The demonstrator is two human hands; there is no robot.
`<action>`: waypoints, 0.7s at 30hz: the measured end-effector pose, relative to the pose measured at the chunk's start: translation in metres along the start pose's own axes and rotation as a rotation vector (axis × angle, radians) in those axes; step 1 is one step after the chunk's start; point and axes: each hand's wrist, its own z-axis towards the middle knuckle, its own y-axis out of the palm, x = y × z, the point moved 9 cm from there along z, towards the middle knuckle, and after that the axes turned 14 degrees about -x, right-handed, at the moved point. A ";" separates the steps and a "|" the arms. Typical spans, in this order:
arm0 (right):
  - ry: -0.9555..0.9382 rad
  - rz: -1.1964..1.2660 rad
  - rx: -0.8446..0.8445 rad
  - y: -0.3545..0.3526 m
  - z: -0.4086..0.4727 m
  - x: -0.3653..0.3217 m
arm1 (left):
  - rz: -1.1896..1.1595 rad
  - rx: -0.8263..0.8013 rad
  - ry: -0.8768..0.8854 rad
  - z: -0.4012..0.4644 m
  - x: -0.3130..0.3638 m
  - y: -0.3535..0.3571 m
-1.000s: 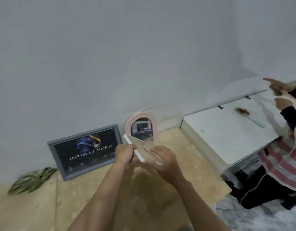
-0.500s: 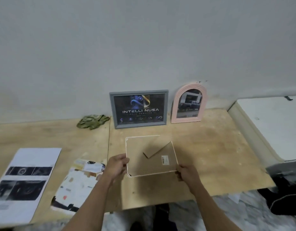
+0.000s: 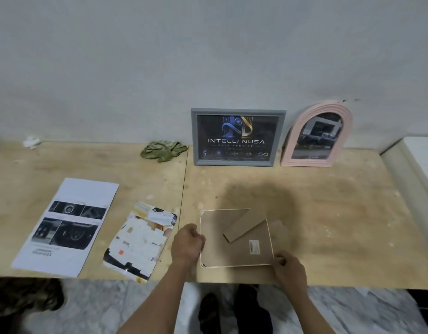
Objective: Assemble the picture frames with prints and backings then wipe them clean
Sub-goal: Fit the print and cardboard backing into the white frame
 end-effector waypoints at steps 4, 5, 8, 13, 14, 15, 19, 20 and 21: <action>-0.120 -0.048 -0.073 0.007 -0.007 -0.018 | 0.234 -0.015 0.133 0.016 0.026 0.001; -0.146 -0.097 -0.090 0.010 -0.007 -0.020 | 0.320 -0.035 0.151 0.019 0.031 0.005; -0.137 -0.234 -0.121 0.016 -0.006 -0.023 | 0.525 -0.060 0.162 0.024 0.042 0.013; -0.122 -0.329 -0.119 0.014 0.002 -0.029 | 0.608 -0.075 0.111 0.031 0.049 0.017; -0.118 -0.332 -0.120 0.013 0.003 -0.030 | 0.599 -0.076 0.101 0.033 0.050 0.017; -0.115 -0.331 -0.114 0.011 0.004 -0.030 | 0.582 -0.075 0.093 0.036 0.052 0.017; -0.115 -0.346 -0.073 0.008 0.005 -0.034 | 0.484 -0.061 0.024 0.045 0.058 0.015; -0.111 -0.359 -0.062 0.007 0.006 -0.034 | 0.468 -0.057 -0.003 0.046 0.059 0.015; -0.107 -0.374 -0.054 0.006 0.006 -0.035 | 0.456 -0.046 -0.024 0.045 0.060 0.014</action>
